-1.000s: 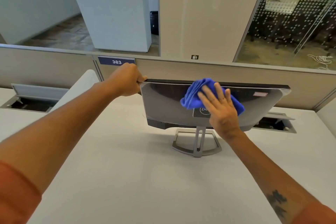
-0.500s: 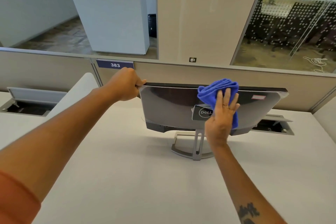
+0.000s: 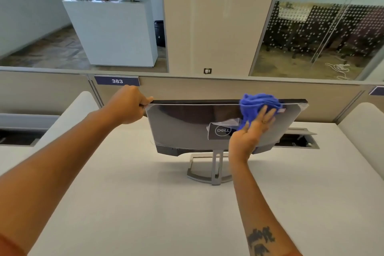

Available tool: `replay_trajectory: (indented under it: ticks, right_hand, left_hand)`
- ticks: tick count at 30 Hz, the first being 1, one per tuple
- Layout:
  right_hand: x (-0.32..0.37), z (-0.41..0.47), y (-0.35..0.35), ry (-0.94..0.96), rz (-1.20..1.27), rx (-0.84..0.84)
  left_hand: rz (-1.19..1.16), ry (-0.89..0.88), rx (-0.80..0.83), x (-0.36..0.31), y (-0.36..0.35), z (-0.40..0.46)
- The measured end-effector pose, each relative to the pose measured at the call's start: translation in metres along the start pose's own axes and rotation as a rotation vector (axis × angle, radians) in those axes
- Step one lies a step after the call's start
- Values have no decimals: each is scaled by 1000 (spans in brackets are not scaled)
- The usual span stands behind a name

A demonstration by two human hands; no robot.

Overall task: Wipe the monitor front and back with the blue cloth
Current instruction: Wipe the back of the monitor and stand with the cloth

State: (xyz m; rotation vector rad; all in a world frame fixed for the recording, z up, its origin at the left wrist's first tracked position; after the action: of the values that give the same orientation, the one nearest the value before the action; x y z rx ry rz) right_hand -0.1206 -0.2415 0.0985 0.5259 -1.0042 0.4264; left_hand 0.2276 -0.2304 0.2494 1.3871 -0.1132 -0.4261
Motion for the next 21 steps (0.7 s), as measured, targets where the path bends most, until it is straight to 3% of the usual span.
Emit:
replay_trajectory:
  ticks: [4,6,8,12,14,16,18,21]
  right_hand:
    - [-43,-9,5,-610,317,-31]
    - [-59,-29,2,-859,357,38]
    - [-52,-46,-2,-800,295,137]
    - [2,-54,-13,-132,74,199]
    - [18,-31,-13,71,-67,146]
    - [20,0,0,96,-98,80]
    - [4,29,21,6,-66,-6]
    - [-45,43,42,-419,141,-21]
  left_hand:
    - [30,4,7,2,-1,1]
    - [46,2,7,2,-2,2]
    - [56,-9,10,1,-2,2]
    - [90,-13,27,0,0,3]
    - [93,-21,13,-2,2,3]
    - [91,-21,5,-5,4,2]
    - [91,-21,-5,-6,4,0]
    - [81,-19,-22,-4,2,-1]
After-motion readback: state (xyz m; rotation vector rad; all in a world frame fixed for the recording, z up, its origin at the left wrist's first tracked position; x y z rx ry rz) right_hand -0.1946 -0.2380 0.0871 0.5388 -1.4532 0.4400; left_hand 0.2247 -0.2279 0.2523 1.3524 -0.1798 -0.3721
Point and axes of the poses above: each hand's wrist, its own z-axis towards the middle knuckle, its own y-axis out of the back of the hand, x = y × z, the point moved 6 cm from there along z, towards the middle knuckle, and after that the axes turned 9 degrees about -y, right-handed, at the moved point
